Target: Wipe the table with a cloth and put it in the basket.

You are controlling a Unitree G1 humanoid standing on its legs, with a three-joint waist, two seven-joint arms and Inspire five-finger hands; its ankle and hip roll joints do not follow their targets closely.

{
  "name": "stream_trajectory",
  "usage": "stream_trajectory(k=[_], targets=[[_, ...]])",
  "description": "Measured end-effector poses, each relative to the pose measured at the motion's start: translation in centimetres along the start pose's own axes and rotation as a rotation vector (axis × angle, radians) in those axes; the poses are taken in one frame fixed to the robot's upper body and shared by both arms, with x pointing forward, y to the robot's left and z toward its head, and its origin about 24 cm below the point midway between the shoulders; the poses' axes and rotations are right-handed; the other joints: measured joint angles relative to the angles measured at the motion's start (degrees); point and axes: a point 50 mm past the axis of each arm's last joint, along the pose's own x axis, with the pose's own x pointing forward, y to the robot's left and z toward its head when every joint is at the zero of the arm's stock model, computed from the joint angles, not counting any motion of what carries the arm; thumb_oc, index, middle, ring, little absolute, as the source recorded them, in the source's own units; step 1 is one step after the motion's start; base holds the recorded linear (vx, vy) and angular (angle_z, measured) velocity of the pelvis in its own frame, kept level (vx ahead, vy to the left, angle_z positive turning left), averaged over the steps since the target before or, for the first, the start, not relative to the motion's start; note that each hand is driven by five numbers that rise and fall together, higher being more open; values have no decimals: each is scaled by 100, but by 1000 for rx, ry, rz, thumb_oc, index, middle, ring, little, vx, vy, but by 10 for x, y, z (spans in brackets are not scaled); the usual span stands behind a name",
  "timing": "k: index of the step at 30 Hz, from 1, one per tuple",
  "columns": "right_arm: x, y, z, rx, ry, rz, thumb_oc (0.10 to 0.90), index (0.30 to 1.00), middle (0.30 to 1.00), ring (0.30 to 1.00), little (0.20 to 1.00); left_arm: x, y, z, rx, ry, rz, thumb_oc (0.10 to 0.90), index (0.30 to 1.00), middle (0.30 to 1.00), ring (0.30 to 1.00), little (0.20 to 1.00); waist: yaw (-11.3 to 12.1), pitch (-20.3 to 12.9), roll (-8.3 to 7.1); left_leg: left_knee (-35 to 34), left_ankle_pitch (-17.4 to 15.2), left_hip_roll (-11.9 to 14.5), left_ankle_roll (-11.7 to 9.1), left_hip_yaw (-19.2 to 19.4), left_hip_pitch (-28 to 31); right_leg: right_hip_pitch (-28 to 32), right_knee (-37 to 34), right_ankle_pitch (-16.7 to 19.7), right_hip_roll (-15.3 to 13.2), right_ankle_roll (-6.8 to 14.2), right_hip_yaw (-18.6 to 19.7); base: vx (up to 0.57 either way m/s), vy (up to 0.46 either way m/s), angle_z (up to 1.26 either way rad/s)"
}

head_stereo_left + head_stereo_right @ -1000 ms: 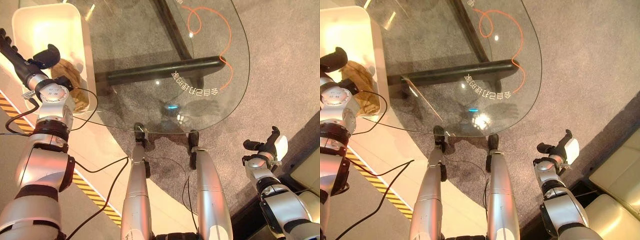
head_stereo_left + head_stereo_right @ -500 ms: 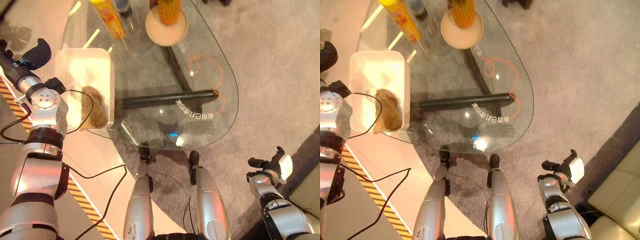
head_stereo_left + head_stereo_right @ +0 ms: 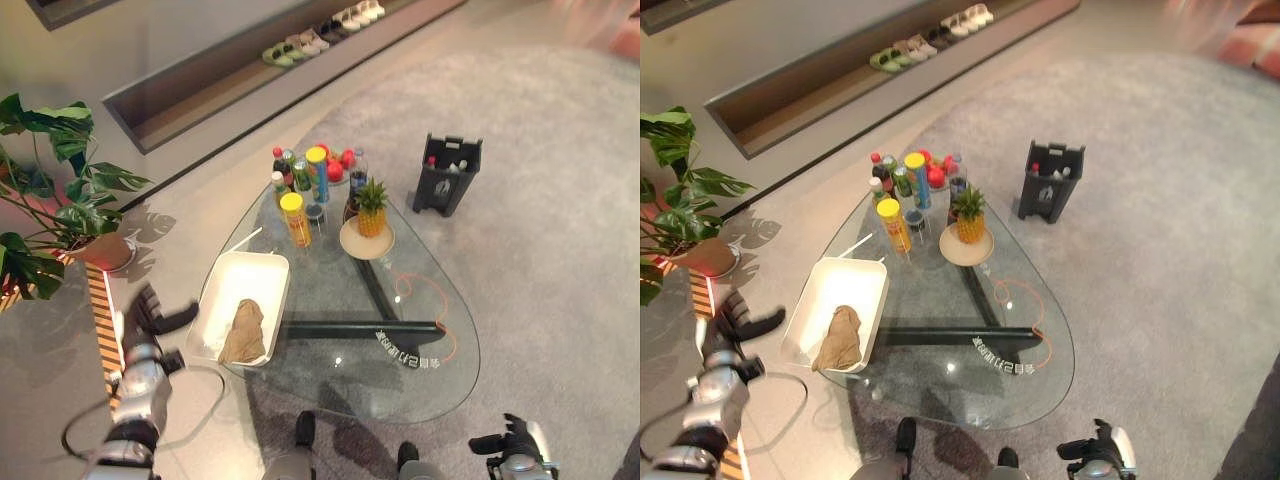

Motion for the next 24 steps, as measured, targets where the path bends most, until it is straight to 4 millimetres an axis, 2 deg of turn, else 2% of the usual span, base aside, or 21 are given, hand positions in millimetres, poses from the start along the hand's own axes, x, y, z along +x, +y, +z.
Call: stream_trajectory(k=[1, 2, 4, 5, 7, 9, 15, 19, 24], targets=[[-2, 4, -6, -16, 14, 30, 800, 900, 900, 900, 900, -7, -1, -24, 29, 92, -14, 800, 900, 900, 900, 900, 51, -142, -39, -1, -36, 6, -11, 1, 22, 40, -73, 10, 9, -8, -1, 64, 5, -1], [-2, 6, -7, -31, 18, 44, 800, 900, 900, 900, 900, -12, -1, -38, 54, 139, -22, 800, 900, 900, 900, 900, 58, -198, -53, -1, -37, 9, -12, -2, 24, 62, -121, 18, 14, -13, -13, 60, 11, 1], [-2, 7, -12, -44, 45, 66, 800, 900, 900, 900, 900, -30, 3, -77, 128, 292, -50, 800, 900, 900, 900, 900, 56, -300, -52, -3, -38, 14, -13, -4, 99, 218, -249, 88, 33, -28, -28, 58, 18, 2], [-2, 6, -14, -46, 53, 67, 800, 900, 900, 900, 900, -34, 3, -83, 136, 320, -56, 800, 900, 900, 900, 900, 57, -314, -39, -4, -42, 18, -15, -4, 119, 238, -249, 88, 37, -30, -29, 52, 19, -1], [-4, 5, -26, -78, 88, 83, 800, 900, 900, 900, 900, -53, 6, -114, 185, 456, -96, 800, 900, 900, 900, 900, 48, -525, 36, -10, -71, 46, -33, 16, 121, 243, -289, 114, 59, -51, -14, 40, 28, -4], [-6, 5, -35, -112, 114, 102, 800, 900, 900, 900, 900, -67, 5, -132, 253, 539, -151, 800, 900, 900, 900, 900, 43, -607, 94, -21, -98, 67, -9, 28, 131, 244, -299, 126, 77, -68, -8, 32, 25, -6], [-9, 8, -49, -204, 167, 161, 800, 900, 900, 900, 900, -84, 1, -153, 424, 690, -270, 800, 900, 900, 900, 900, 37, -637, 105, -35, -106, 107, -15, 107, 152, 223, -316, 174, 96, -94, 21, 16, 24, -6], [-10, 9, -53, -234, 190, 186, 800, 900, 900, 900, 900, -85, 0, -154, 511, 720, -297, 800, 900, 900, 900, 900, 38, -636, 70, -39, -100, 105, -5, 124, 168, 230, -316, 191, 88, -78, 29, 5, 5, -1], [-11, 11, -54, -278, 198, 214, 800, 900, 900, 900, 900, -85, -1, -155, 518, 732, -298, 800, 900, 900, 900, 900, 40, -638, 71, -26, -101, 104, -3, 128, 237, 302, -317, 190, 87, -55, 28, 0, 0, 0]])
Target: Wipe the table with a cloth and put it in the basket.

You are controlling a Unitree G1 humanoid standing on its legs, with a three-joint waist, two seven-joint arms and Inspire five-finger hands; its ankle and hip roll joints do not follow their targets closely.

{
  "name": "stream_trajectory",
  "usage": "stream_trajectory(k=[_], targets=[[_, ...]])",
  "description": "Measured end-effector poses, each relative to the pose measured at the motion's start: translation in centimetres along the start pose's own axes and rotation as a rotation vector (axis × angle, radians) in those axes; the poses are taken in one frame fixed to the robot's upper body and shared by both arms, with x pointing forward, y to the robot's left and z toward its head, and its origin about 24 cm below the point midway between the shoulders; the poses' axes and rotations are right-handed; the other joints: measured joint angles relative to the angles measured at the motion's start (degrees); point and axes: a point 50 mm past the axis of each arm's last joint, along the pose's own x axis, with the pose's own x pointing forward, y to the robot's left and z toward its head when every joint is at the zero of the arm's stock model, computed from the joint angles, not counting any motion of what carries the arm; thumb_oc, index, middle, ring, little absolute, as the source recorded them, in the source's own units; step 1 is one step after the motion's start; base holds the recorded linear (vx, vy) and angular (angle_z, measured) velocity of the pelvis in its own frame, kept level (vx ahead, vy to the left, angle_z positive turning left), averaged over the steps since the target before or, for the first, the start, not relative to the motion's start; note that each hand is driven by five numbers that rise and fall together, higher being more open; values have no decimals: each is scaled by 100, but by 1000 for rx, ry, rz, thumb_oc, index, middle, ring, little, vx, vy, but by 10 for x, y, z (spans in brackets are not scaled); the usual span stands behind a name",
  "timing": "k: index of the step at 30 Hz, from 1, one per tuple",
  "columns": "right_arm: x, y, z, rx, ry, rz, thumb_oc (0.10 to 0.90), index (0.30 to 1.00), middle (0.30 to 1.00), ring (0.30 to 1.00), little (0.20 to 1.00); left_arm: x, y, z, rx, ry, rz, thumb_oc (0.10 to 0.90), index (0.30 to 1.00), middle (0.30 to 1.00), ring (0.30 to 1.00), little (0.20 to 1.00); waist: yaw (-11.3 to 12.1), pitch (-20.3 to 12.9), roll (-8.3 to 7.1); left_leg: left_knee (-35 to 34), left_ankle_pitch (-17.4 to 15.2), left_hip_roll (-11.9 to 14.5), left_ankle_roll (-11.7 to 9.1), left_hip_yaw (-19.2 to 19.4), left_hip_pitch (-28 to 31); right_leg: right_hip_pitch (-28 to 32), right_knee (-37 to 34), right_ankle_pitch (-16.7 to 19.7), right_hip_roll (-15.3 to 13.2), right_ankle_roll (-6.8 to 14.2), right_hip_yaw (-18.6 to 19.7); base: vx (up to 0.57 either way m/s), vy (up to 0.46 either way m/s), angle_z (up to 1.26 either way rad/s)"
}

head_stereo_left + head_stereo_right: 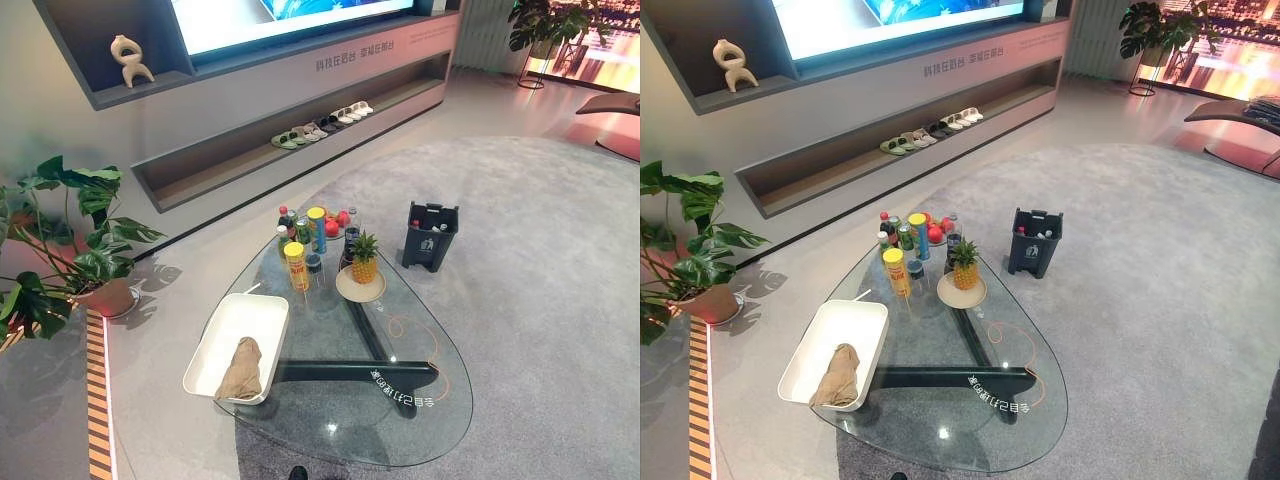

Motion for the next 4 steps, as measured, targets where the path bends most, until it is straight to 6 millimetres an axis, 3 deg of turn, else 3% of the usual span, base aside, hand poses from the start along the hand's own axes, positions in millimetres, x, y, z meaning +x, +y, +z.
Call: stream_trajectory(k=[4], targets=[[0, 0, 2, -8, -6, 0, 800, 900, 900, 900, 900, 0, -1, 1, 0, 1, -3, 800, 900, 900, 900, 900, 3, -6, 9, 1, -2, 2, 3, -1, 4, 6, 0, -1, 2, 0, -1, 0, 0, 0]])
